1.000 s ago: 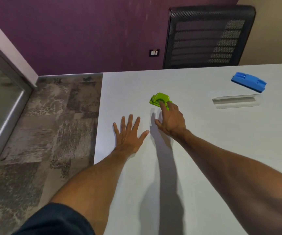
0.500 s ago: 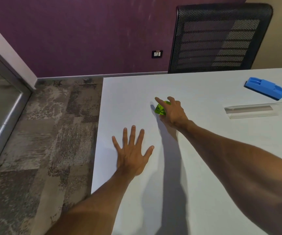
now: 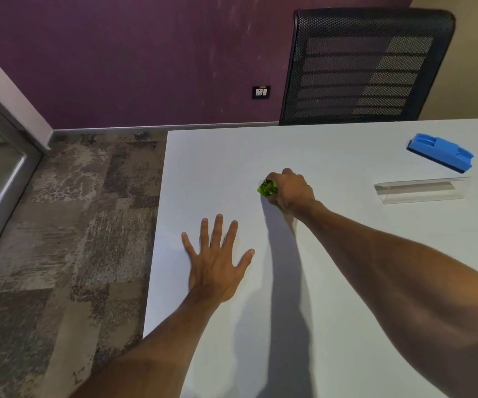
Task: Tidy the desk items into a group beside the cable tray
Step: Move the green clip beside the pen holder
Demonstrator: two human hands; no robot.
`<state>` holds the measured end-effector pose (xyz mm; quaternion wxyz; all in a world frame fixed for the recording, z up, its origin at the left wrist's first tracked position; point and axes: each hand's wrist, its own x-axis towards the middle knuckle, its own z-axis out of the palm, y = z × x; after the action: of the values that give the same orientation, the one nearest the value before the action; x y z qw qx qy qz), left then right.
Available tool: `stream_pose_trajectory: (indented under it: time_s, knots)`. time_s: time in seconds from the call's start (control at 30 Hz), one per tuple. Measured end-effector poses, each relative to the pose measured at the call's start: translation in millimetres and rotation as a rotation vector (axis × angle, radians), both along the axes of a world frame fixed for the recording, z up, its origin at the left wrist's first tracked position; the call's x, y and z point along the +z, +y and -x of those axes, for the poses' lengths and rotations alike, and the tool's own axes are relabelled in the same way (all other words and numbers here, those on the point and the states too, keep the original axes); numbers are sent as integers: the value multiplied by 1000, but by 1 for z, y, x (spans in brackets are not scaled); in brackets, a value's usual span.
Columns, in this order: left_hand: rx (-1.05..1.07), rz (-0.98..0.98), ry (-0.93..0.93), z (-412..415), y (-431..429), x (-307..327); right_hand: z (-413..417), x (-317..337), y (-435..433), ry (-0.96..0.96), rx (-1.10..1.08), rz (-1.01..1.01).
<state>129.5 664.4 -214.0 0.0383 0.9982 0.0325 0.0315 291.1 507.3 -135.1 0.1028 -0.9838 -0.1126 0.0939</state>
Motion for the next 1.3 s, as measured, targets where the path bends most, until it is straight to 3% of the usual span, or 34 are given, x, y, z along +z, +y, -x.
stream_pose_trajectory:
  time_s: [0.2, 0.4, 0.63, 0.93, 1.3]
  knots:
    - [6, 7, 62, 0, 0, -3, 17, 8, -9, -47, -48, -2]
    - [-60, 112, 471, -14, 16, 38, 63, 37, -27, -34, -83, -45]
    - [-34, 69, 292, 47, -25, 111, 132, 80, -63, -21, -78, -48]
    - [88, 22, 208, 147, -97, 190, 233, 154, -114, -53, -43, -115]
    - [63, -62, 150, 245, -180, 258, 350, 203, -180, -96, -57, -93]
